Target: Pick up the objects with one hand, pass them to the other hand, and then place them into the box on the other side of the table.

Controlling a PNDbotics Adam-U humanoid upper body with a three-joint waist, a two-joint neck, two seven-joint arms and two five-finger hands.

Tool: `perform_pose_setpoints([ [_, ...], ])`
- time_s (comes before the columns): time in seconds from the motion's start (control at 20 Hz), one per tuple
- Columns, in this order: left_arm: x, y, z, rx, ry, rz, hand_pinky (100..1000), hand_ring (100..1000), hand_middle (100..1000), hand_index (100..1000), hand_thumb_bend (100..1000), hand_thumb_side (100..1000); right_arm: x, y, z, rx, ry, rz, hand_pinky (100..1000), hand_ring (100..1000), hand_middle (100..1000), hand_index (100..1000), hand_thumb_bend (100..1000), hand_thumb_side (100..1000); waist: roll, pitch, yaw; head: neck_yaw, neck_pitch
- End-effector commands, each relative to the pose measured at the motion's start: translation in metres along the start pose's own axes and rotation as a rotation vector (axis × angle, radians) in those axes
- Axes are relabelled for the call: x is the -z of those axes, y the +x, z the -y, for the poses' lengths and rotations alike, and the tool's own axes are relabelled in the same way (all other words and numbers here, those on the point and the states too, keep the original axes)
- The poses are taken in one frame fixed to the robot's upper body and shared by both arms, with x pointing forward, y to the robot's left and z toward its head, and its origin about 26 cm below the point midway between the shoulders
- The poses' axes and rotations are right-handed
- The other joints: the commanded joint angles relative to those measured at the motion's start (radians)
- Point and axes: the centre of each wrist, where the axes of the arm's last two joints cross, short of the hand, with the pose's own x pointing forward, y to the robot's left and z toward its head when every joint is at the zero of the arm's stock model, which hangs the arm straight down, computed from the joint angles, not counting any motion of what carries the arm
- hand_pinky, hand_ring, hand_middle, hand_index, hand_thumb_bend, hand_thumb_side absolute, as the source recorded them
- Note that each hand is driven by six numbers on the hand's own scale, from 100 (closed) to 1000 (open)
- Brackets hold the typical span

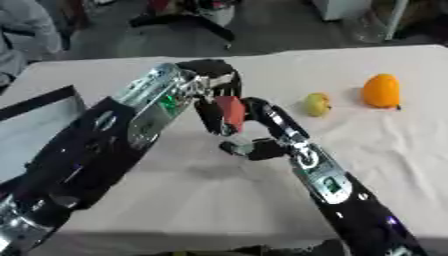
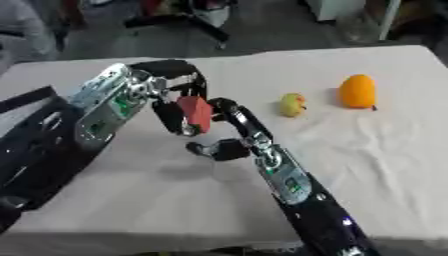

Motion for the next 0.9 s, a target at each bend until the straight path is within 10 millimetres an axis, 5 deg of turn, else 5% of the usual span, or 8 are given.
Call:
perform_pose_setpoints([
  [0.05, -0.011, -0.006, -0.017, 0.024, 0.051, -0.007, 780, 587, 374, 446, 334, 100, 0.004, 0.004, 0.003, -0.019, 0.011, 0.003, 814, 823, 810, 879, 537, 100, 0.003, 0.005, 0.001, -0.001, 0.001],
  [0.6, -0.054, -0.018, -0.042, -0.090, 0.178, 0.008, 768, 580, 358, 446, 185, 100, 0.005, 0.005, 0.006, 0.012, 0.037, -0.043, 817, 830, 820, 878, 488, 100, 0.001, 0.011, 0.012, -0.016, 0.001],
  [0.65, -0.060, -0.023, -0.046, -0.117, 0.202, -0.002, 768, 577, 357, 447, 100, 199, 0.005, 0.006, 0.006, 0.017, 0.042, -0.041, 819, 832, 820, 875, 458, 100, 0.001, 0.012, 0.013, -0.016, 0.001],
  [0.7, -0.066, -0.029, -0.049, -0.142, 0.223, -0.018, 768, 577, 356, 447, 162, 100, 0.005, 0.006, 0.007, 0.022, 0.046, -0.039, 819, 832, 819, 874, 448, 100, 0.001, 0.012, 0.013, -0.016, 0.001],
  [0.9, -0.084, -0.052, -0.056, -0.214, 0.265, -0.082, 766, 576, 353, 447, 124, 100, 0.006, 0.009, 0.009, 0.029, 0.054, -0.036, 823, 836, 823, 871, 394, 100, 0.000, 0.017, 0.013, -0.006, 0.001],
])
